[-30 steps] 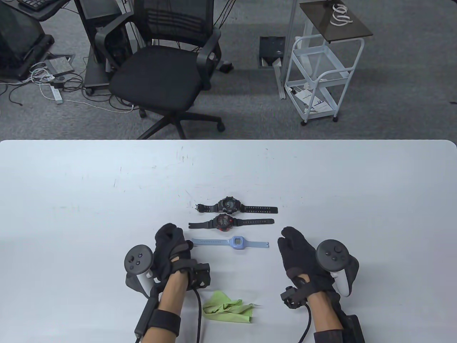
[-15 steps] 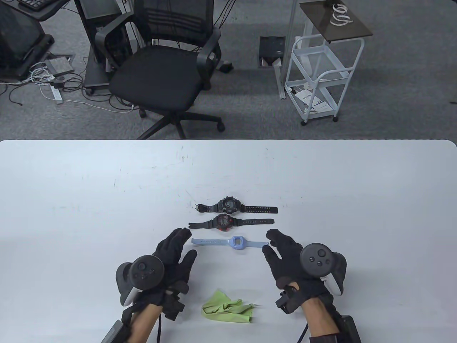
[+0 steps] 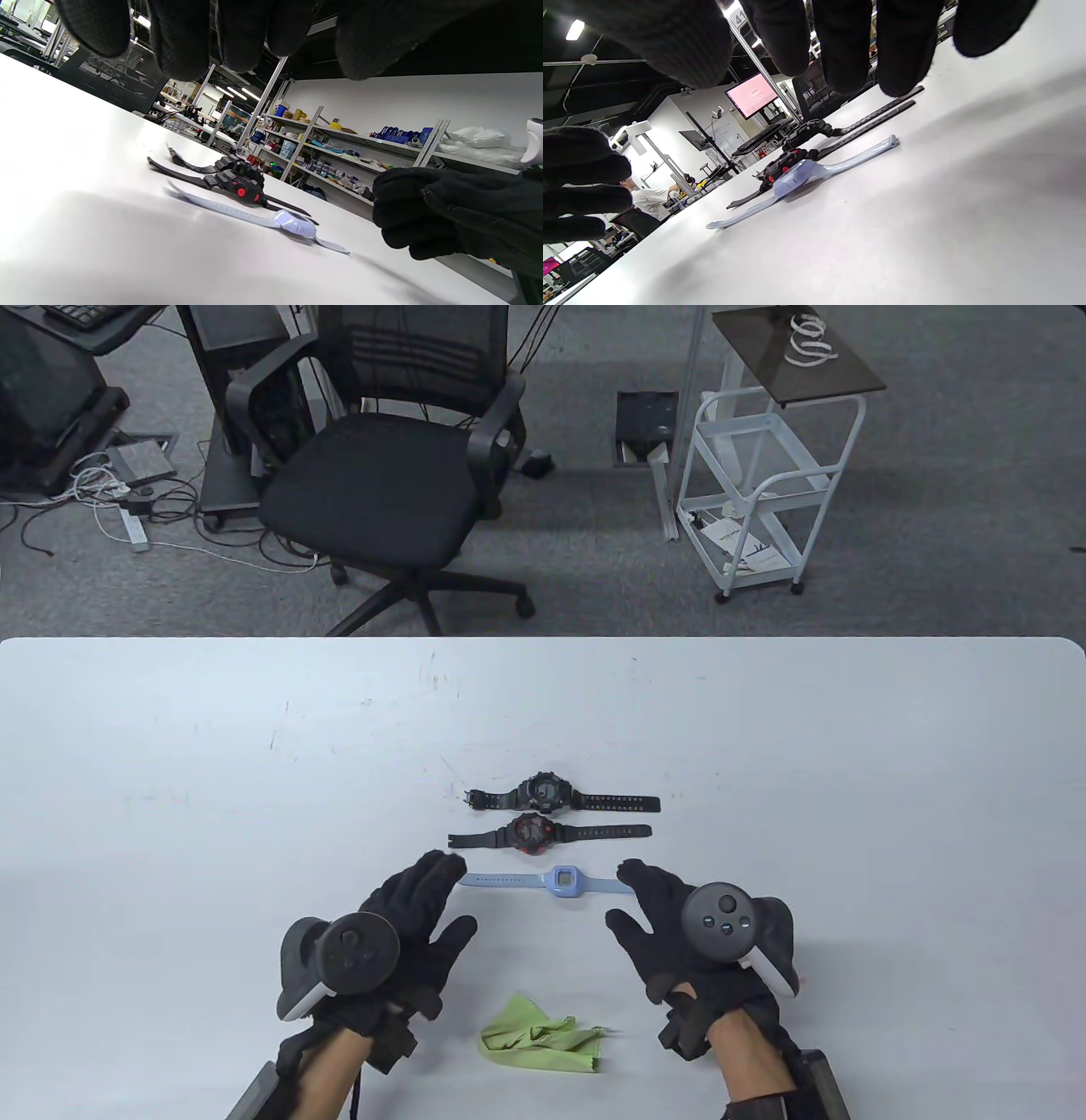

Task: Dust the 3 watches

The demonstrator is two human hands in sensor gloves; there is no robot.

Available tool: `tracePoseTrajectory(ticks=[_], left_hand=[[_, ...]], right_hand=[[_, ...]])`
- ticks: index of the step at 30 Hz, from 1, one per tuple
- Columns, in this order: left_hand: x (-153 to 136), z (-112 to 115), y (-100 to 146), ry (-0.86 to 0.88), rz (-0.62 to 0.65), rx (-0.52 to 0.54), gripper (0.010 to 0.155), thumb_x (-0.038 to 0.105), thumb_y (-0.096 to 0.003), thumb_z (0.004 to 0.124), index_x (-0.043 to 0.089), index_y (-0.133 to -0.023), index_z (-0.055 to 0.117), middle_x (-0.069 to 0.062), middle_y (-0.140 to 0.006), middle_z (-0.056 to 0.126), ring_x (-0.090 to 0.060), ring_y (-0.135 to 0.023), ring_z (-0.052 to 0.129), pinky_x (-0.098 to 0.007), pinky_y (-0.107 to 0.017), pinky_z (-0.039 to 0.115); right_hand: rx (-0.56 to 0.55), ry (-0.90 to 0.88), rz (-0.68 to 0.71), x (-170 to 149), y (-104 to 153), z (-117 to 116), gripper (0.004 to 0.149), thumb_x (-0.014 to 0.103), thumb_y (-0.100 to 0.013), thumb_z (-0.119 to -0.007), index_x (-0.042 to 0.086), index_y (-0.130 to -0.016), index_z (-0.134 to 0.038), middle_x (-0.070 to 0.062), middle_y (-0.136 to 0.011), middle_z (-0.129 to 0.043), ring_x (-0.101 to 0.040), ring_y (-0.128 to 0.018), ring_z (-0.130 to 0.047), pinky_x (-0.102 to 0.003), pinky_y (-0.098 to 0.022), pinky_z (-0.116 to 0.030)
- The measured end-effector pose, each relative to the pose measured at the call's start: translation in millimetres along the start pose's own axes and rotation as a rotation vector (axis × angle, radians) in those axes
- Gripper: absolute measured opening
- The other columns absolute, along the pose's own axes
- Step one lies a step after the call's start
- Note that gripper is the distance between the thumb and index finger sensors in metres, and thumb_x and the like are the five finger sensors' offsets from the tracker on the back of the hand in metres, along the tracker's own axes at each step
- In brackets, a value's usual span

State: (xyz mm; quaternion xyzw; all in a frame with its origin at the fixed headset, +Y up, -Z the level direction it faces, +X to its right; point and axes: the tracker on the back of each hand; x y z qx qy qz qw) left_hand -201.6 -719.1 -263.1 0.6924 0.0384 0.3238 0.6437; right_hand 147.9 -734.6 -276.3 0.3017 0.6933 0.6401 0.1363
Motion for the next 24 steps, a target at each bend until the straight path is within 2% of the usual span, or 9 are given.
tracePoseTrajectory(ticks=[8,24], left_hand=[[0,-2,0,-0.003,-0.002,-0.006,0.073,0.048,-0.0544,0.080,0.016,-0.115,0.054,-0.014,-0.117,0.063,-0.050,-0.098,0.074,-0.074,-0.066,0.060],[-7,0,0,0.003,-0.029,-0.014,0.072,0.048,-0.0546,0.079,0.016,-0.114,0.054,-0.014,-0.116,0.063,-0.049,-0.096,0.076,-0.074,-0.065,0.061]], right_hand=[[-0.031,-0.025,-0.011,-4,2,5,0.073,0.053,-0.053,-0.075,0.016,-0.113,-0.058,-0.020,-0.108,-0.067,-0.048,-0.092,-0.074,-0.073,-0.063,-0.056],[-0.007,-0.019,-0.042,-11,3,2,0.072,0.053,-0.053,-0.074,0.016,-0.113,-0.058,-0.020,-0.107,-0.068,-0.048,-0.091,-0.075,-0.073,-0.062,-0.057]])
Point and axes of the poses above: the tracker on the back of each hand, its own x axis roughly to the thumb side, its own y axis roughly from the fingertips to the wrist, z = x × y
